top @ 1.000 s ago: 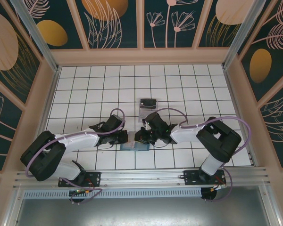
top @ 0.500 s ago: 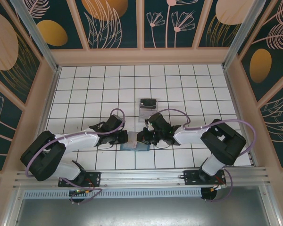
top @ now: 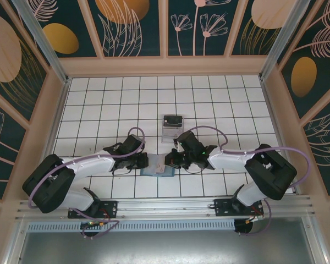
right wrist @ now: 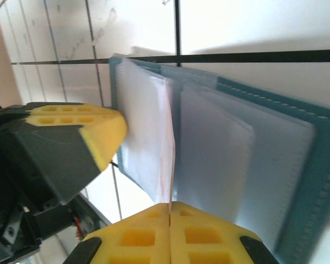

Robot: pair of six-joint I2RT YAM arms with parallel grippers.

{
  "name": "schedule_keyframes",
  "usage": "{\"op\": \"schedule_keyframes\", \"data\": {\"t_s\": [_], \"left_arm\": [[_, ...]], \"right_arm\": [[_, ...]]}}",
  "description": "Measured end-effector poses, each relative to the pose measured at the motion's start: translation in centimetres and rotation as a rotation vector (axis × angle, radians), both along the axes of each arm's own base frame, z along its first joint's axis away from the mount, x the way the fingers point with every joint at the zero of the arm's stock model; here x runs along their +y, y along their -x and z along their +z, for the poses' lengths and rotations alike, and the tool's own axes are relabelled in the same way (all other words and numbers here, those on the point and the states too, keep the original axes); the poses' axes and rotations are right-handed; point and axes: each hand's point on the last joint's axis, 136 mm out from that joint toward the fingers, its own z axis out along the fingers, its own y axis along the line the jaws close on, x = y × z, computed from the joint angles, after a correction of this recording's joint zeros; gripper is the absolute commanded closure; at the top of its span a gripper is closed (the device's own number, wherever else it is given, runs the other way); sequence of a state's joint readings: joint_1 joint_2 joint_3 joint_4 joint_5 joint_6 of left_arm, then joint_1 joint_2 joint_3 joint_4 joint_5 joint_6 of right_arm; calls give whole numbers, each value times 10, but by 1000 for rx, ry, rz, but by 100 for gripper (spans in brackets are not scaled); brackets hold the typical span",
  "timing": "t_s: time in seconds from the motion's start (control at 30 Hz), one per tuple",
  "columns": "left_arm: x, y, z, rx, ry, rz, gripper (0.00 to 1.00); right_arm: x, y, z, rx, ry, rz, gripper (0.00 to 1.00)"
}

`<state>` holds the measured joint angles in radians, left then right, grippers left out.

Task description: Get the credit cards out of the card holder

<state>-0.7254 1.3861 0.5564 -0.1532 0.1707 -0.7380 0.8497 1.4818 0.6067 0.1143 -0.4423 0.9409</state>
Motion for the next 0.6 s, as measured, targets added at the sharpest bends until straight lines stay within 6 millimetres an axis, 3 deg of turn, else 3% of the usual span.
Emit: {"op": "schedule_keyframes", "data": {"t_s": [0.6], "left_arm": [[10,7,5,9,-20,23,89]], "right_arm": [[-28,-7,7,-69,151,22,94]]}}
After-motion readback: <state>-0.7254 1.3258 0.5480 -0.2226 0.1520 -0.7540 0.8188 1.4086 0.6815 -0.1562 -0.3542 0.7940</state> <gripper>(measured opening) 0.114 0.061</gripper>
